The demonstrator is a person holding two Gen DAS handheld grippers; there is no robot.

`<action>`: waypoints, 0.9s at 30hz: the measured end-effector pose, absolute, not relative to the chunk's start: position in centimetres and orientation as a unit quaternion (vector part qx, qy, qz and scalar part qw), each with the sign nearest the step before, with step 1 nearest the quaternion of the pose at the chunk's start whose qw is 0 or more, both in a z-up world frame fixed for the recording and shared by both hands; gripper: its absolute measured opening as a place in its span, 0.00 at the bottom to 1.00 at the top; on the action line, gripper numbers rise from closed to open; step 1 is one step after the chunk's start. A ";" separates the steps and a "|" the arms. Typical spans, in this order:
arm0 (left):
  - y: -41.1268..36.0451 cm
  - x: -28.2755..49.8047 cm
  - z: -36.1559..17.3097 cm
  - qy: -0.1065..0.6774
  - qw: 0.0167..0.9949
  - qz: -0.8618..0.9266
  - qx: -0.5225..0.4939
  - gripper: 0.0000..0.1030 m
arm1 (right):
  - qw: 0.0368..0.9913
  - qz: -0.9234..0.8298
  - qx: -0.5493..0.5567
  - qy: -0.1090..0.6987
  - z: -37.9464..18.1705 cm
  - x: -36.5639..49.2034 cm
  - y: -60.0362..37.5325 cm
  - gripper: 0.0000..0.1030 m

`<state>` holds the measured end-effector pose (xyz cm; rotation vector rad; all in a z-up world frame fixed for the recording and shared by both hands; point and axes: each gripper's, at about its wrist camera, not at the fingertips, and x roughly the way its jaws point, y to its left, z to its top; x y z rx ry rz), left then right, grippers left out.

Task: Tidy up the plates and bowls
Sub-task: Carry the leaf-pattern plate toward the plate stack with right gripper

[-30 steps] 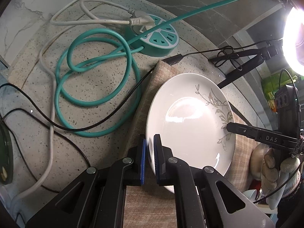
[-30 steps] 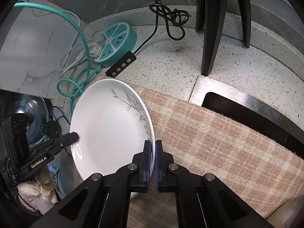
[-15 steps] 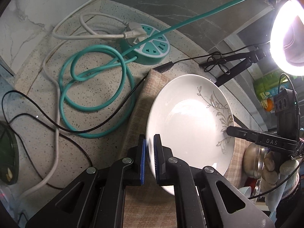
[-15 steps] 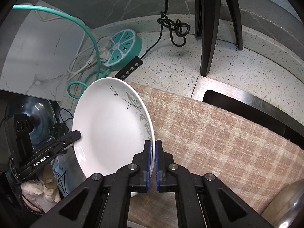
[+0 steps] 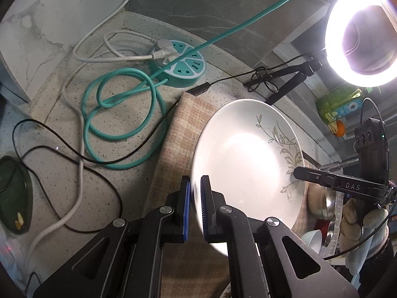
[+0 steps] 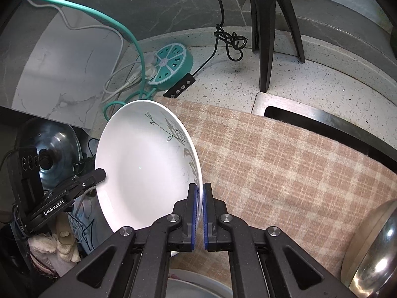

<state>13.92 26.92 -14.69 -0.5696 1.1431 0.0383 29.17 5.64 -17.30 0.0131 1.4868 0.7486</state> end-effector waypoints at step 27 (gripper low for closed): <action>22.7 7.8 -11.6 0.527 0.817 -0.040 -0.231 0.06 | 0.688 0.311 0.039 0.655 -13.7 20.9 -0.2 0.04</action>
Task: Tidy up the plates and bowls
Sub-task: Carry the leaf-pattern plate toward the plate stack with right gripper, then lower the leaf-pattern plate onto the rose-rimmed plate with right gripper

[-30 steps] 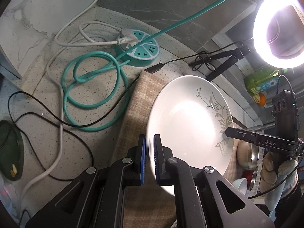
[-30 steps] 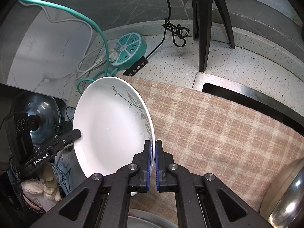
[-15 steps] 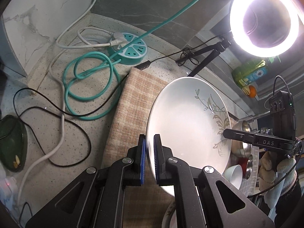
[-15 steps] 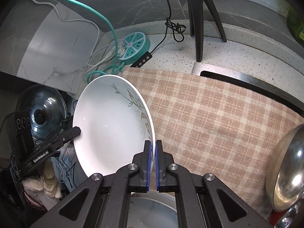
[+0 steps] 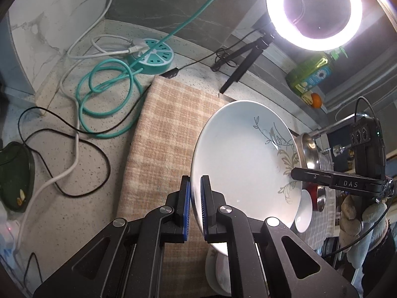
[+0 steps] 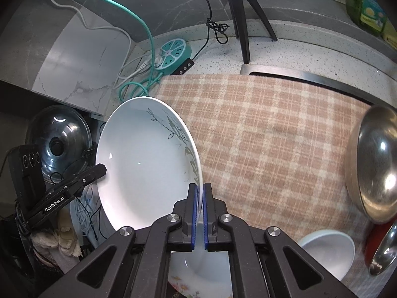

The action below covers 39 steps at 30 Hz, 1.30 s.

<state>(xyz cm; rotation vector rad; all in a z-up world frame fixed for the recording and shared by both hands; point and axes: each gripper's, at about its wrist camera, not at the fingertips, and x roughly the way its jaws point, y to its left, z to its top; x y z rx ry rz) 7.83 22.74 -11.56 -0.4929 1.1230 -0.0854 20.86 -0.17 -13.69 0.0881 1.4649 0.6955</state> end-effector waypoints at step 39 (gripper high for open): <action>15.5 2.4 -15.5 0.578 0.785 -0.121 -0.188 0.06 | 0.688 0.235 0.106 0.678 -17.4 10.1 -9.9 0.04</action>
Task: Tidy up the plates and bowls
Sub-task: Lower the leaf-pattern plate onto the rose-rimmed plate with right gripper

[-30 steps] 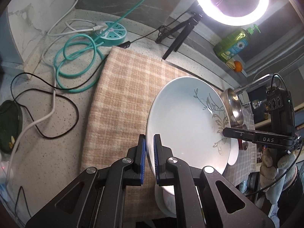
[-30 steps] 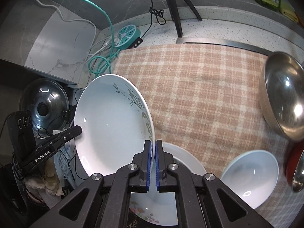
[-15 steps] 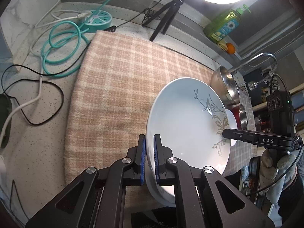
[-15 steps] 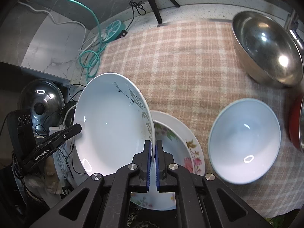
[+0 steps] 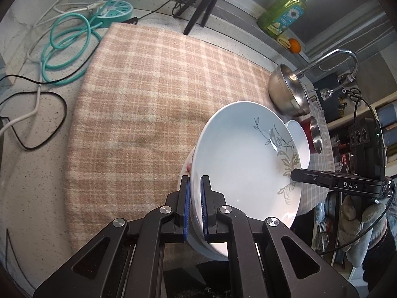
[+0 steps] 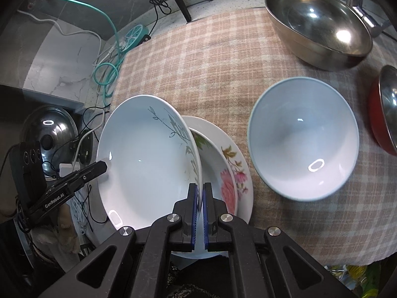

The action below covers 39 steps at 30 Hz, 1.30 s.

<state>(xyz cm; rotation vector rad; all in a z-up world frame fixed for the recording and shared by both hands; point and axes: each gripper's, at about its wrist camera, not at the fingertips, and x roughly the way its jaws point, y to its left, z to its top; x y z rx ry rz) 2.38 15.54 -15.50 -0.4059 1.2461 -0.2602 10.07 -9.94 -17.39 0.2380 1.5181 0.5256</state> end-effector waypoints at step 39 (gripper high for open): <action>14.2 2.4 -18.1 0.604 0.766 -0.139 -0.173 0.06 | 0.670 0.211 0.117 0.702 -20.0 7.6 -11.1 0.05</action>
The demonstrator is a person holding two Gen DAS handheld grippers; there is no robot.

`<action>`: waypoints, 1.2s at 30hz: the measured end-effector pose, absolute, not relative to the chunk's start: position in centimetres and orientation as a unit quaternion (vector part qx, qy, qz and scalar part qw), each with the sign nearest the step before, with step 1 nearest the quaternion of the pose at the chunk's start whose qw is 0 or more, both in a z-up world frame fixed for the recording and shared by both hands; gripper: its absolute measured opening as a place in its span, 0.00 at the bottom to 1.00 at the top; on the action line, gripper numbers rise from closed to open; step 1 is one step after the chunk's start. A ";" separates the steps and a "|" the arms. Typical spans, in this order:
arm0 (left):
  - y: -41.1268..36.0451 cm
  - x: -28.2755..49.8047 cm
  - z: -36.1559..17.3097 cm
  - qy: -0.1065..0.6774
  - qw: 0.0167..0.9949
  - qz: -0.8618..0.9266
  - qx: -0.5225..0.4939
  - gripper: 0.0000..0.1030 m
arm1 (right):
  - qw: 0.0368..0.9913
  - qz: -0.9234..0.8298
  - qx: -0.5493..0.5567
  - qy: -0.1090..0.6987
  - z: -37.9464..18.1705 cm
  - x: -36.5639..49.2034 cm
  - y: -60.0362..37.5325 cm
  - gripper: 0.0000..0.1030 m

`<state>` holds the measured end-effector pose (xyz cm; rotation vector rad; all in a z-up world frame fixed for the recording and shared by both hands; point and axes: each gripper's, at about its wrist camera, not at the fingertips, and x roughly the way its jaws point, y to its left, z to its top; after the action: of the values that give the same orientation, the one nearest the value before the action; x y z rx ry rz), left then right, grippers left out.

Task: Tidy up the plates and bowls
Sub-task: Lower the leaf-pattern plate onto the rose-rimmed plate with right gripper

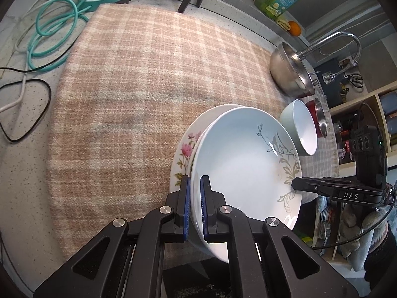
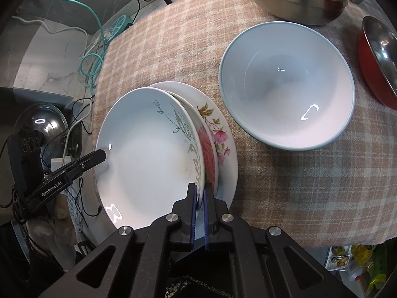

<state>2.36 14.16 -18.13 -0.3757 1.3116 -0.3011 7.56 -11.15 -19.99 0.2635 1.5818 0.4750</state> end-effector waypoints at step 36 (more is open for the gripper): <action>13.7 2.7 -18.1 0.602 0.770 -0.146 -0.152 0.06 | 0.660 0.213 0.103 0.713 -20.5 7.6 -10.7 0.06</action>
<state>2.66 13.70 -18.06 -0.3290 1.3052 -0.3165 7.61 -10.69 -20.46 0.2338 1.6139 0.4829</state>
